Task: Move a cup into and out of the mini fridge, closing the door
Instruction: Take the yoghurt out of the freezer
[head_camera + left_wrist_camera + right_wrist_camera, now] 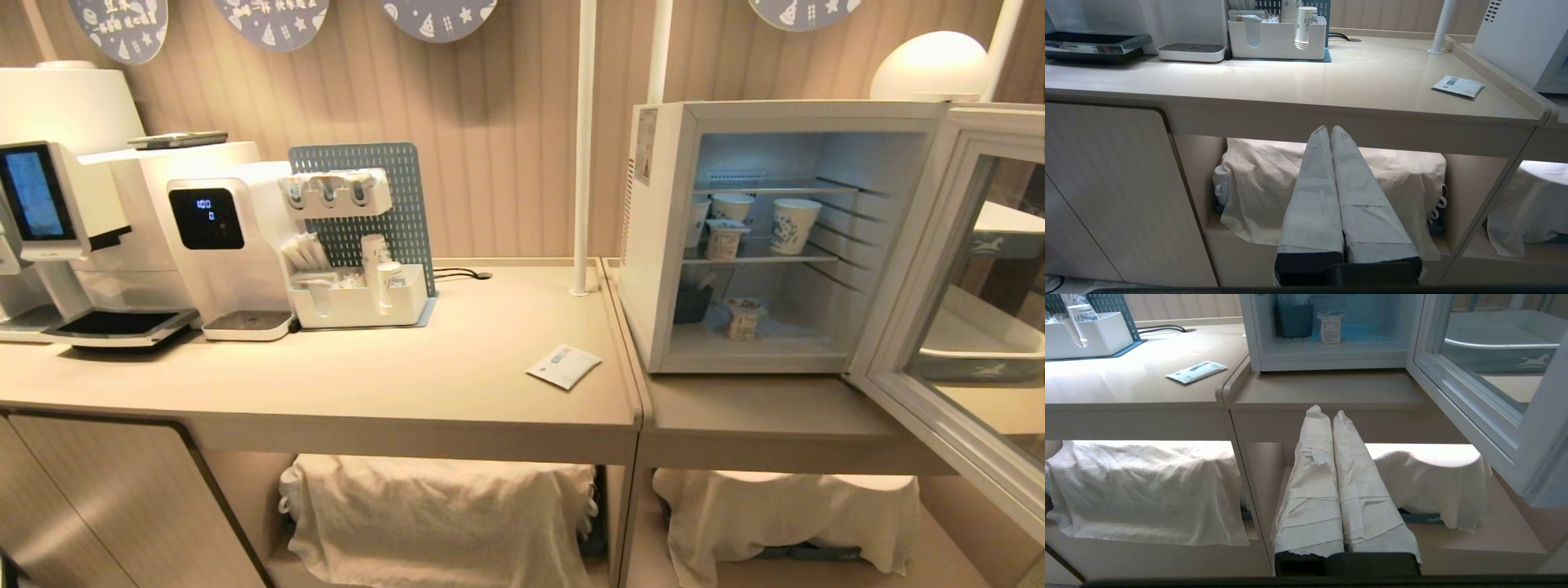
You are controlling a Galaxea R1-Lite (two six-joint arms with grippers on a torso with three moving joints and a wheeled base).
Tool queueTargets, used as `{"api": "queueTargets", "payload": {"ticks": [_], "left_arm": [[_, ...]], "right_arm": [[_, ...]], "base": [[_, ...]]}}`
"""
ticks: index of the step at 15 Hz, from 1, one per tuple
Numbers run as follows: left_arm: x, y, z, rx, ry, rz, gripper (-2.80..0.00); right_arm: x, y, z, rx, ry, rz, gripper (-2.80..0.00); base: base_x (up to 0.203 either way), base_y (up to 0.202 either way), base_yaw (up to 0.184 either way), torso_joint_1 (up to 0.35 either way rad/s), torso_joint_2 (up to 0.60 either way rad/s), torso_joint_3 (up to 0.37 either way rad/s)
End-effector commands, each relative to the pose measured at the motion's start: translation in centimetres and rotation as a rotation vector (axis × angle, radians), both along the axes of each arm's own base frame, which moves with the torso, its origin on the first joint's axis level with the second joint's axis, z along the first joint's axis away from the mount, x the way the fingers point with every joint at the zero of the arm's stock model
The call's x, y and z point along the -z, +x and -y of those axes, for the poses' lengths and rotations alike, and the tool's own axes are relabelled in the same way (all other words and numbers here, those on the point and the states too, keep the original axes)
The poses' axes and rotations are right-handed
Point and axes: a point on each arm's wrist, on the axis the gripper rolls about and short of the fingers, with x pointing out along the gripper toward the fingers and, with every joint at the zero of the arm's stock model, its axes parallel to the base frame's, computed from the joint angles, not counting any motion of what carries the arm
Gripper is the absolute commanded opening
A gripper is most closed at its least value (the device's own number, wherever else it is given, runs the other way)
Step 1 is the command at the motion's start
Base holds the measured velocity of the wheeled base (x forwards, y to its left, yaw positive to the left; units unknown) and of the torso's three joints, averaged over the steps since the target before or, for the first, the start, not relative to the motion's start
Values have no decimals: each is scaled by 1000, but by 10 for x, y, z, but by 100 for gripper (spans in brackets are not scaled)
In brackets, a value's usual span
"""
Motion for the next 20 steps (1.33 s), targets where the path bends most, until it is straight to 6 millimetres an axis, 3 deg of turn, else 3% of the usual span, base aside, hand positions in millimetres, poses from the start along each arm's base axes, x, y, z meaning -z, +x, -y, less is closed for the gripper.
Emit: {"api": "queueTargets", "payload": {"ticks": [1,9,20], "left_arm": [[0,0,0,-1,-1,-1,-280],[0,0,0,-1,-1,-1,-280],[0,0,0,-1,-3,-1,-280]], "right_arm": [[0,0,0,-1,-1,-3,-280],[0,0,0,-1,-1,-2,-280],[0,0,0,-1,-1,-2,-280]], "base": [[147,0,-3,-1,-7,6],[178,0,0,3,4,2],[0,0,0,0,0,0]]}}
